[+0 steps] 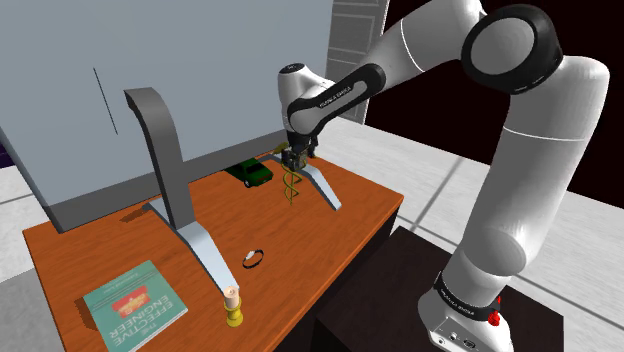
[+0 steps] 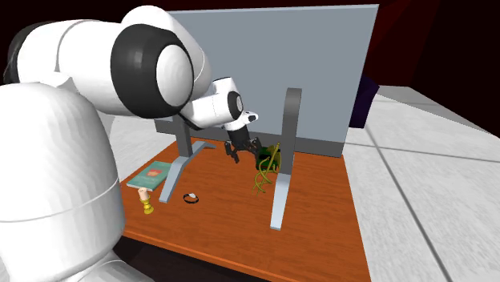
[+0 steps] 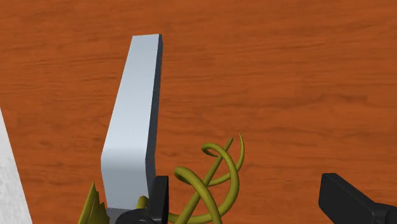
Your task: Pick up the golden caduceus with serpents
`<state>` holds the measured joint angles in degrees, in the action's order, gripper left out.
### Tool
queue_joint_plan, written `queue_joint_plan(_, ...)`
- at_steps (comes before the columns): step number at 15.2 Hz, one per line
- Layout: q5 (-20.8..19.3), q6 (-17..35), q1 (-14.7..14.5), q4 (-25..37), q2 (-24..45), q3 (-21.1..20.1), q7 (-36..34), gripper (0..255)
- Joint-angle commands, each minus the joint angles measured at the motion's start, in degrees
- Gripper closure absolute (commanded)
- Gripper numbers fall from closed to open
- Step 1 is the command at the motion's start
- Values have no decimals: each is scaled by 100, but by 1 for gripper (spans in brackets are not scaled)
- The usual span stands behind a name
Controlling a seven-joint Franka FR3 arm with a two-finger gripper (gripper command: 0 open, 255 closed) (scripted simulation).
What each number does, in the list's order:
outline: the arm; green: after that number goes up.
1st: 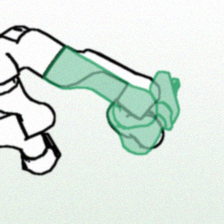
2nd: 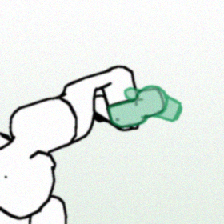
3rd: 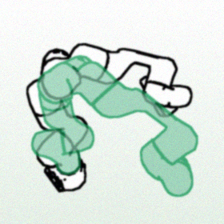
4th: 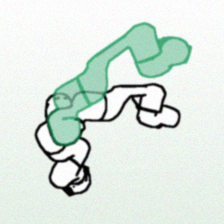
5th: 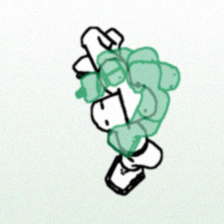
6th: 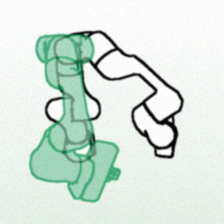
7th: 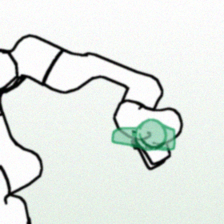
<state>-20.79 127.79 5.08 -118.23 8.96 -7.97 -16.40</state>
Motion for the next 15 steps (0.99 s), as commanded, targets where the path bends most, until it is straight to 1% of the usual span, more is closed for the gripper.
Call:
queue_joint_plan(1, -159, 85, 3, 384, 395, 59, -124, 0)
queue_joint_plan(7, -520, 170, -106, 1756, 1646, 247, -468, 0)
queue_joint_plan(15, -686, 571, -146, 1701, 2011, 330, -683, 0)
